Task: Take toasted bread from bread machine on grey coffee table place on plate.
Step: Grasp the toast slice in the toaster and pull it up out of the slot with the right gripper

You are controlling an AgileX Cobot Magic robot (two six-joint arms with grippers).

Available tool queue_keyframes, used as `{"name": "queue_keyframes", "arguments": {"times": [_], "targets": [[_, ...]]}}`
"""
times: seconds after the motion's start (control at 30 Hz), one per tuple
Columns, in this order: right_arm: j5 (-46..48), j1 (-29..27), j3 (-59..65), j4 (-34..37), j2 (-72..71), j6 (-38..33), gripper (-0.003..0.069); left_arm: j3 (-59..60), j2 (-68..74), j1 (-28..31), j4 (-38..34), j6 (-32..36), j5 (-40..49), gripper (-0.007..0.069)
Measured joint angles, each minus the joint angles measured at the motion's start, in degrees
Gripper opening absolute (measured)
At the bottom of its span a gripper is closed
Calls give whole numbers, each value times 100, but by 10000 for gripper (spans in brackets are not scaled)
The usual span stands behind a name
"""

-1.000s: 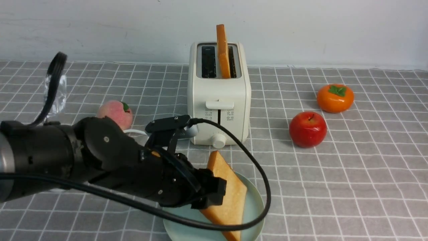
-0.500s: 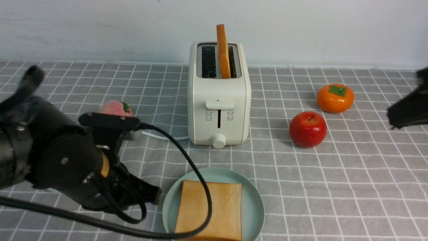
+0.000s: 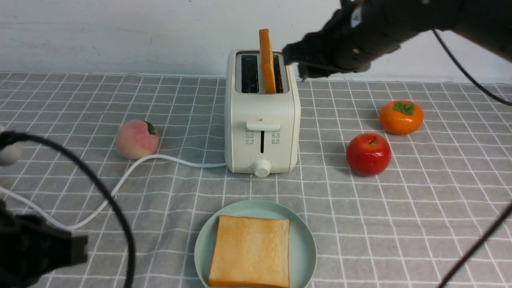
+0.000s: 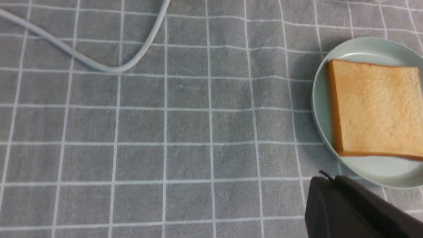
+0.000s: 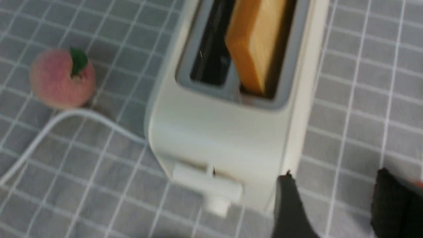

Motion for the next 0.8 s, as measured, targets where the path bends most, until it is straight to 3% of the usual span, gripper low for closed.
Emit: {"name": "queue_keyframes", "arguments": {"times": [0.17, 0.37, 0.53, 0.6, 0.67, 0.73, 0.8], "targets": [[-575, 0, -1053, -73, 981, 5, 572, 554, -889, 0, -23, -40, 83, -14], [-1202, 0, -1583, -95, 1757, 17, 586, 636, -1438, 0, -64, -42, 488, -14], [-1609, 0, -1643, -240, 2235, 44, 473, 636, -1720, 0, -220, -42, 956, -14], [-1608, -6, -1658, -486, 2253, 118, 264, 636, -1819, 0, -285, -42, 1098, -14], [-1543, -13, -1658, -696, 2140, 171, 126, 636, -1867, 0, -293, -42, 1104, -14], [-1392, -13, -1658, -735, 1917, 185, 94, 636, -1915, 0, -293, -42, 1081, -14], [-1223, -6, -1658, -755, 1557, 189, 108, 636, -1932, 0, -293, -42, 1067, -14]]}}
